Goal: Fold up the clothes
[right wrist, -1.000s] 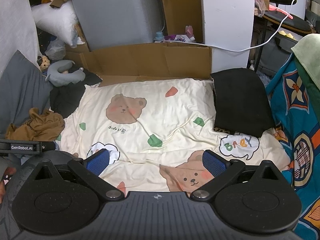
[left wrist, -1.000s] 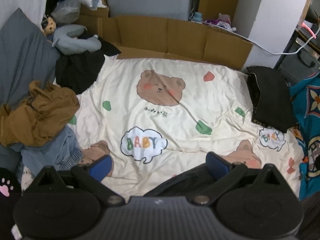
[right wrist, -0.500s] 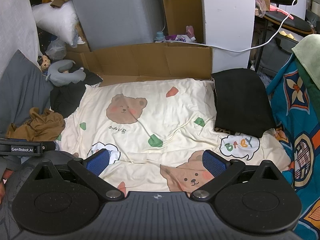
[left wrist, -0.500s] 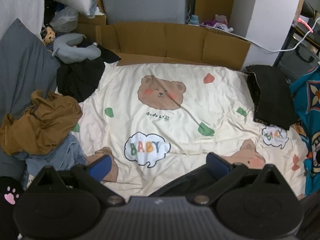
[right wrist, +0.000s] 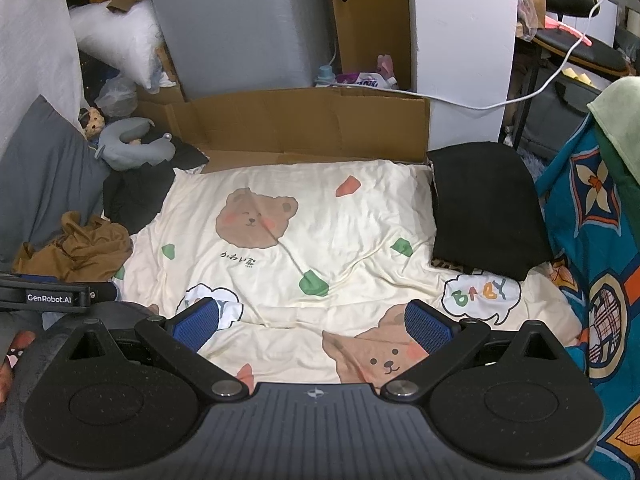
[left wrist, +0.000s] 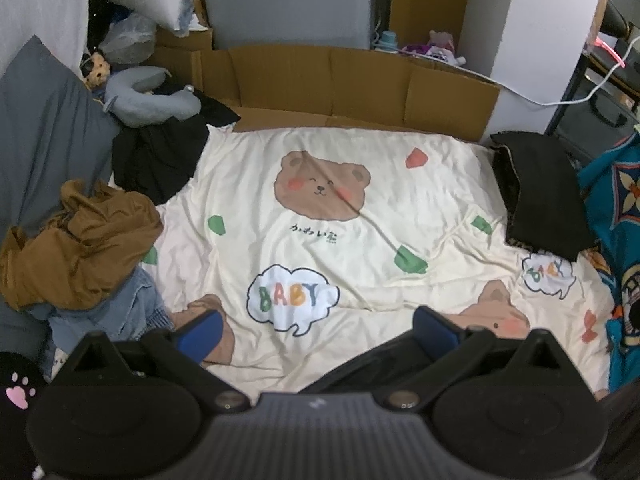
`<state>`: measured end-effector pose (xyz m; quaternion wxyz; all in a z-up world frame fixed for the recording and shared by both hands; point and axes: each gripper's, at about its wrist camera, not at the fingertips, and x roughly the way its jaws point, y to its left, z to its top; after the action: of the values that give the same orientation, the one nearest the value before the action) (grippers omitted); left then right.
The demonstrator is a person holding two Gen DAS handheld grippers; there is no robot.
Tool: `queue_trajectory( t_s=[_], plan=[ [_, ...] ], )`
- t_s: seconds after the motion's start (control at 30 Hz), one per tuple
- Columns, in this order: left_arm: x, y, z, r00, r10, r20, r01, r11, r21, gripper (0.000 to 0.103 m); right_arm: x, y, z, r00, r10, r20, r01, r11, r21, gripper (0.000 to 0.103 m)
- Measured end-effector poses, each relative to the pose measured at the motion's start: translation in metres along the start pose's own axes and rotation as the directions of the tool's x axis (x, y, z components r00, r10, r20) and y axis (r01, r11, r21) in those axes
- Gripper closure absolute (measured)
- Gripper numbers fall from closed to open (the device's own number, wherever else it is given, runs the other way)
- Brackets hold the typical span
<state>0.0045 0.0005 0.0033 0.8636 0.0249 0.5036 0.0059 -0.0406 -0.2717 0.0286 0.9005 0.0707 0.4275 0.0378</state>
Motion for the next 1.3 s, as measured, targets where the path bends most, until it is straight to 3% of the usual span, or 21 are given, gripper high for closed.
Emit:
queue_trajectory(
  t_s=[0.5,0.63,0.97,1.3],
  plan=[
    [0.000,-0.003,0.001,0.999,0.050,0.005,-0.050,0.999,0.012,0.001,0.001,-0.002,0.002,1.000,0.001,-0.008,-0.001,1.000,0.020,0.001],
    [0.000,-0.001,0.005,0.999,0.035,0.013,-0.035,0.999,0.030,0.001,-0.001,-0.005,0.007,1.000,0.019,0.001,-0.019,0.999,0.042,0.001],
    [0.000,0.025,0.022,0.999,0.030,0.019,-0.029,0.999,-0.034,0.001,0.003,-0.004,0.013,1.000,0.020,0.006,-0.020,0.997,0.074,0.001],
    [0.006,0.042,0.028,1.000,0.029,-0.002,-0.029,0.998,-0.064,0.001,0.007,0.017,0.017,0.998,0.055,0.029,-0.055,0.998,0.026,0.001]
  ],
)
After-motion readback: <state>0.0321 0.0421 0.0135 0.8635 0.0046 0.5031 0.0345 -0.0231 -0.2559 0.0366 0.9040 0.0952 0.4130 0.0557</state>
